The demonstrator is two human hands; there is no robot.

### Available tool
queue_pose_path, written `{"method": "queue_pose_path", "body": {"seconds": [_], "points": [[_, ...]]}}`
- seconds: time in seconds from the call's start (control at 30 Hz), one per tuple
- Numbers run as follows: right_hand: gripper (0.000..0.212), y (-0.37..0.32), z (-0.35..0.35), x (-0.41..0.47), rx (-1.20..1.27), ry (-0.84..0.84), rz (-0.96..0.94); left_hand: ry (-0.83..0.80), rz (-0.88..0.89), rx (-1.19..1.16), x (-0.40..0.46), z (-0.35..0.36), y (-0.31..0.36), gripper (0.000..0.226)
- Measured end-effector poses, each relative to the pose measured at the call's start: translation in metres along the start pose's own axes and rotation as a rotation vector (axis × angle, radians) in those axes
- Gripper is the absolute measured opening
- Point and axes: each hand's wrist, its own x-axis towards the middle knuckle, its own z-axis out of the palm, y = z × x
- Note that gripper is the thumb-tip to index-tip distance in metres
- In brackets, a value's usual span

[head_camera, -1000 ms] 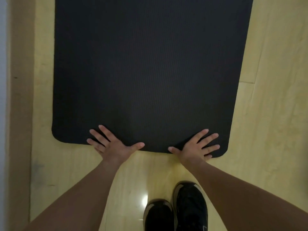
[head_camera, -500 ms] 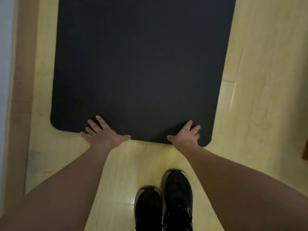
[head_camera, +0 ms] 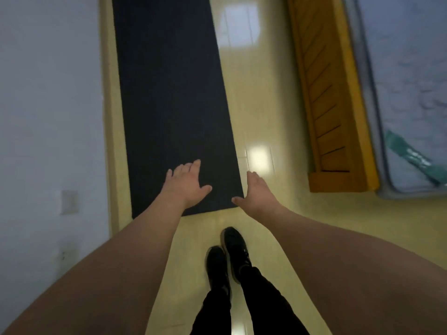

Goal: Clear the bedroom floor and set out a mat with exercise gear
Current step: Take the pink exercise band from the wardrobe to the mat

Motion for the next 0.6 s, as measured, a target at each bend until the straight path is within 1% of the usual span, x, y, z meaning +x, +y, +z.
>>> {"method": "queue_pose_path", "body": {"seconds": [0.07, 0.13, 0.23, 0.3, 0.4, 0.47, 0.6], "points": [[0.080, -0.002, -0.035, -0.058, 0.033, 0.042, -0.017, 0.025, 0.046, 0.021, -0.050, -0.046, 0.028, 0.083], [0.080, 0.006, -0.068, -0.114, 0.067, 0.091, -0.024, 0.086, 0.085, 0.087, -0.100, -0.084, 0.061, 0.082], [0.081, 0.030, -0.110, -0.169, 0.133, 0.149, -0.042, 0.165, 0.159, 0.168, -0.148, -0.116, 0.107, 0.079], [0.081, 0.058, -0.143, -0.206, 0.172, 0.177, -0.025, 0.183, 0.219, 0.239, -0.176, -0.131, 0.146, 0.078], [0.083, 0.125, -0.190, -0.253, 0.199, 0.235, 0.018, 0.194, 0.301, 0.295, -0.203, -0.138, 0.224, 0.076], [0.082, 0.181, -0.219, -0.283, 0.219, 0.301, 0.059, 0.210, 0.363, 0.334, -0.212, -0.131, 0.289, 0.075], [0.078, 0.295, -0.268, -0.331, 0.265, 0.368, 0.149, 0.196, 0.486, 0.419, -0.224, -0.103, 0.428, 0.074]]}}
